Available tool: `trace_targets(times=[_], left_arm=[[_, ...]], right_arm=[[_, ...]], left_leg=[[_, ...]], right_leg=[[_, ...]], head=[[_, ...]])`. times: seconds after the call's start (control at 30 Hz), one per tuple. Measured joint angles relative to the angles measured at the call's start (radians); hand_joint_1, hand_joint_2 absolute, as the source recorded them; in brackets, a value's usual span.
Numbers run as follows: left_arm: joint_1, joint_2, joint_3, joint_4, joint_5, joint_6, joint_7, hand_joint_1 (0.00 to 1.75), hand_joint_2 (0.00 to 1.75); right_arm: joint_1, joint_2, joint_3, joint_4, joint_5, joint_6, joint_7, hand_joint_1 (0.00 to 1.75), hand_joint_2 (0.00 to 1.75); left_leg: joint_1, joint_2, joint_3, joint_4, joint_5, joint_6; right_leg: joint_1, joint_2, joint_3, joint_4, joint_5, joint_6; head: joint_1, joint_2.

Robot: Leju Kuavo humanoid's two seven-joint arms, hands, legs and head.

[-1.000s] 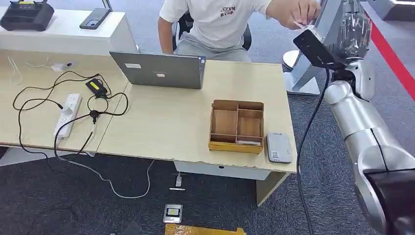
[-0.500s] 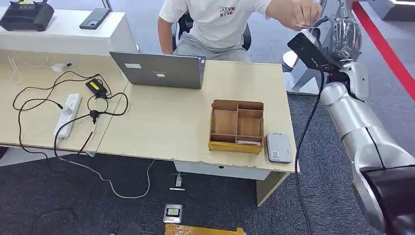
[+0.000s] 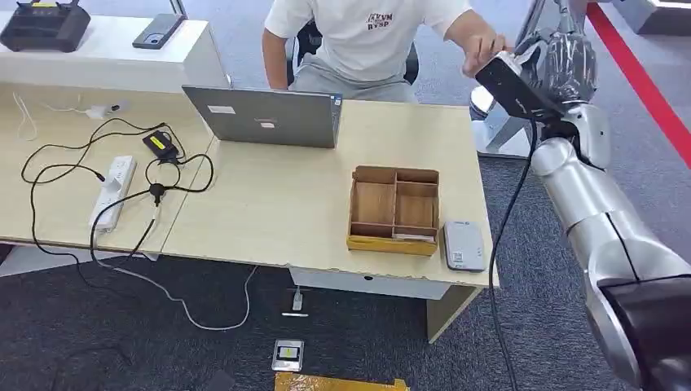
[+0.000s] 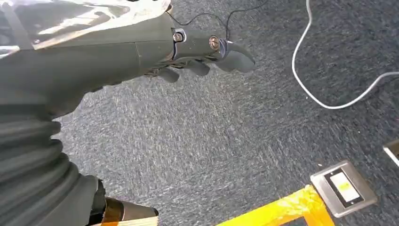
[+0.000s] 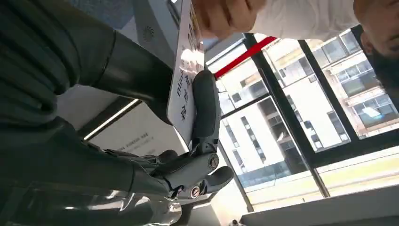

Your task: Pass the card to the sensor for recognition and then transmit it.

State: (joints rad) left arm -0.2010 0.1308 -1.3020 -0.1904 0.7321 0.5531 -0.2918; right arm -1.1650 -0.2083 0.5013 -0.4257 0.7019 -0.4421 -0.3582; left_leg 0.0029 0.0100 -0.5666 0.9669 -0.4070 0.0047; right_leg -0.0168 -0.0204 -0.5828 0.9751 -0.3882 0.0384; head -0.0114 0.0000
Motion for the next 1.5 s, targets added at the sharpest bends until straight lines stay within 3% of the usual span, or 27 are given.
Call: trace_targets(times=[0.13,0.33,0.77,1.17,1.5], left_arm=[[0.009,0.000,0.000,0.000,0.019,0.003,-0.001,0.00,1.75],[0.021,0.000,0.003,0.000,0.047,0.004,-0.001,0.00,1.75],[0.027,0.002,0.029,0.000,0.077,0.003,0.003,0.00,1.75],[0.028,0.002,0.045,0.000,0.080,0.000,0.007,0.00,1.75],[0.027,0.005,0.045,0.000,0.080,-0.001,0.008,0.00,1.75]], right_arm=[[0.027,-0.011,0.000,0.000,-0.046,0.073,0.008,1.75,1.75],[0.120,-0.037,0.004,-0.017,-0.123,0.123,0.015,1.75,1.75],[0.423,-0.112,0.028,-0.243,-0.179,0.243,0.165,1.75,1.75],[0.559,-0.133,0.059,-0.437,-0.147,0.286,0.241,1.75,1.75],[0.619,-0.125,0.091,-0.496,-0.112,0.294,0.266,1.75,1.75]], left_leg=[[0.000,0.000,0.000,0.000,0.000,0.000],[0.000,0.000,0.000,0.000,0.000,0.000],[0.000,0.000,0.000,0.000,-0.001,0.000],[0.000,0.000,-0.001,0.000,-0.001,0.000],[0.000,0.000,-0.001,0.000,-0.001,0.000]], right_leg=[[0.000,0.000,0.000,0.000,0.000,0.000],[0.000,0.000,0.000,-0.001,0.000,0.000],[0.000,0.000,0.000,-0.001,0.000,0.000],[0.000,0.000,0.000,-0.001,0.000,0.000],[0.000,0.000,0.000,-0.001,0.000,0.000]], head=[[0.000,0.000],[0.000,0.000],[0.000,0.000],[0.000,0.000],[0.000,0.000]])
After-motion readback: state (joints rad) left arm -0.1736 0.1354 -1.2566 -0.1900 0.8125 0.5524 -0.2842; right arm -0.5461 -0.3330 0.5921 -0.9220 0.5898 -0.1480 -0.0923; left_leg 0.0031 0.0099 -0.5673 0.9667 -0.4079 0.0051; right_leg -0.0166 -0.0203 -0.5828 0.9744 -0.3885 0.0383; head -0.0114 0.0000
